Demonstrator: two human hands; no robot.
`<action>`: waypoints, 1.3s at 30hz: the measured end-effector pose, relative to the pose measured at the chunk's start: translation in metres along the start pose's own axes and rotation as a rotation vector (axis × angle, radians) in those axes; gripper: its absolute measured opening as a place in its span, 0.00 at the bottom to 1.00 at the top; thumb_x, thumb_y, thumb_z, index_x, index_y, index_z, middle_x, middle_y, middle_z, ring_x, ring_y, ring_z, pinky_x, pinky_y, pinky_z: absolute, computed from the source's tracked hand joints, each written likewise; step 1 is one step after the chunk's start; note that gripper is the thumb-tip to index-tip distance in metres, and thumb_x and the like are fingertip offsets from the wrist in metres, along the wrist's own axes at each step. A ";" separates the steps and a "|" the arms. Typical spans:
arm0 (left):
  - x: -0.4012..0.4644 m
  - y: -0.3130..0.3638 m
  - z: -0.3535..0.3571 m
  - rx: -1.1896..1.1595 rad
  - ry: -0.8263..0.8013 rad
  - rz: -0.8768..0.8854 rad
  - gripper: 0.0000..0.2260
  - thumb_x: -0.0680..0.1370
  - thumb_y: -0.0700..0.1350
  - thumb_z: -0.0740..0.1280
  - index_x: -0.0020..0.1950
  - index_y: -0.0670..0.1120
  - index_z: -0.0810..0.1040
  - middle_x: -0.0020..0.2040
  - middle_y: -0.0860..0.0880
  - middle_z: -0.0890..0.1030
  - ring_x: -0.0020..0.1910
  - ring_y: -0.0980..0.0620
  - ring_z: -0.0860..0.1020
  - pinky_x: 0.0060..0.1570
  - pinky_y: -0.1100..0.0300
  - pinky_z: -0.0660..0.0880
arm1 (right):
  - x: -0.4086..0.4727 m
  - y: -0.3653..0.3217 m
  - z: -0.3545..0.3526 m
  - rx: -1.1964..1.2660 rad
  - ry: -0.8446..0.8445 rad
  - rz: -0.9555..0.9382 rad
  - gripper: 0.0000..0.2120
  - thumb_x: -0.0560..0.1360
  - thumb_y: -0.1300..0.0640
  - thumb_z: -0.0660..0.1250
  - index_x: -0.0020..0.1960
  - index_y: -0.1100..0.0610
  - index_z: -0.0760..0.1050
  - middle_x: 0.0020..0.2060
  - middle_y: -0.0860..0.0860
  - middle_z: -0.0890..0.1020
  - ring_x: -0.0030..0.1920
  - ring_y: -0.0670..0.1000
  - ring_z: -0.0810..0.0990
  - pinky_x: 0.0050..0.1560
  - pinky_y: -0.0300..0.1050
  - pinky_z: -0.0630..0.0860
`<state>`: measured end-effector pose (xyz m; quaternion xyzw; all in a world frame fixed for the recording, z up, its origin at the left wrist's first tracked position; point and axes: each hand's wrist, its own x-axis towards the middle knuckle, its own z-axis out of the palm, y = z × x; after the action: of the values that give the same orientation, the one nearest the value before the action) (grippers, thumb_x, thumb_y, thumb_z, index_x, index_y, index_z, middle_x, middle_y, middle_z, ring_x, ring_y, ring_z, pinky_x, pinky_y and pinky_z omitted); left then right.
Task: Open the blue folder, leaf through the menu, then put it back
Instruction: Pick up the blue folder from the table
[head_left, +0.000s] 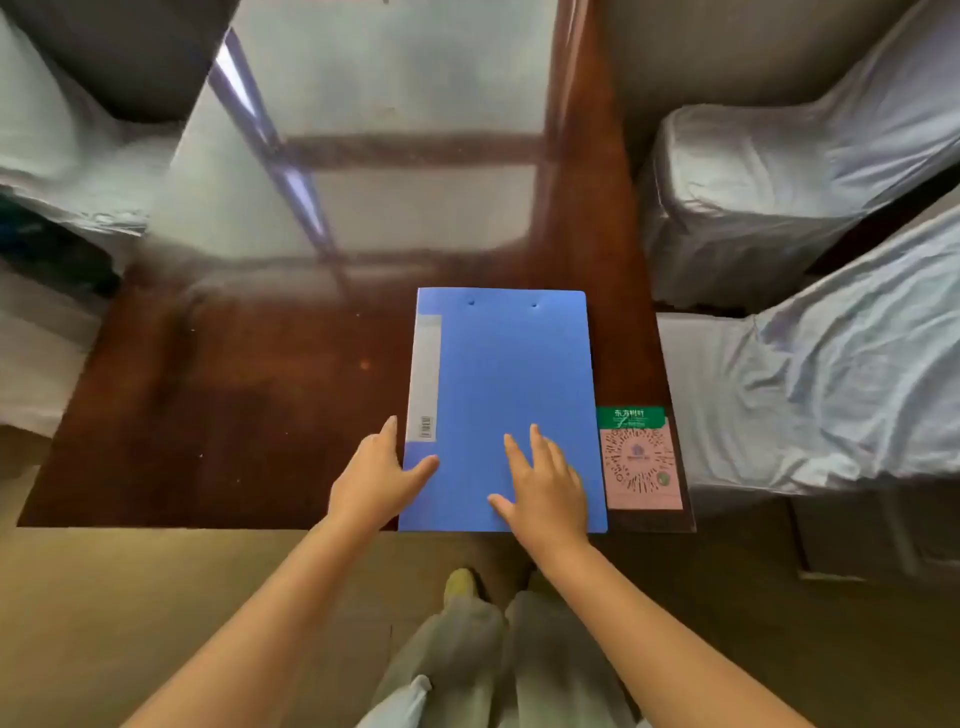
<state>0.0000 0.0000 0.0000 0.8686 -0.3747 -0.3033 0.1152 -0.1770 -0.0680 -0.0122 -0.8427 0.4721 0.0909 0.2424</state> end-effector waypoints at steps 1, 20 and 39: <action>0.001 0.000 0.001 -0.001 -0.020 -0.042 0.34 0.72 0.59 0.65 0.72 0.43 0.60 0.64 0.42 0.74 0.59 0.46 0.75 0.45 0.54 0.72 | 0.003 0.000 0.003 -0.027 -0.016 -0.003 0.35 0.75 0.44 0.64 0.75 0.52 0.50 0.76 0.56 0.52 0.75 0.57 0.52 0.70 0.52 0.59; 0.009 -0.014 -0.001 -0.669 -0.190 -0.281 0.06 0.77 0.39 0.65 0.52 0.44 0.73 0.50 0.46 0.80 0.49 0.49 0.79 0.40 0.56 0.77 | 0.008 -0.005 0.015 -0.057 -0.008 -0.020 0.34 0.76 0.45 0.62 0.75 0.54 0.50 0.76 0.59 0.54 0.74 0.59 0.52 0.70 0.52 0.61; -0.022 0.019 -0.140 -1.229 -0.170 0.234 0.18 0.74 0.45 0.63 0.64 0.49 0.75 0.58 0.46 0.82 0.56 0.45 0.81 0.43 0.54 0.81 | 0.024 0.042 -0.165 1.243 -0.014 -0.082 0.19 0.77 0.60 0.63 0.66 0.52 0.68 0.50 0.53 0.85 0.48 0.53 0.84 0.43 0.47 0.82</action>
<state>0.0633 -0.0008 0.1286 0.5700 -0.2326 -0.5163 0.5954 -0.2121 -0.1864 0.1083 -0.5611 0.4024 -0.2049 0.6938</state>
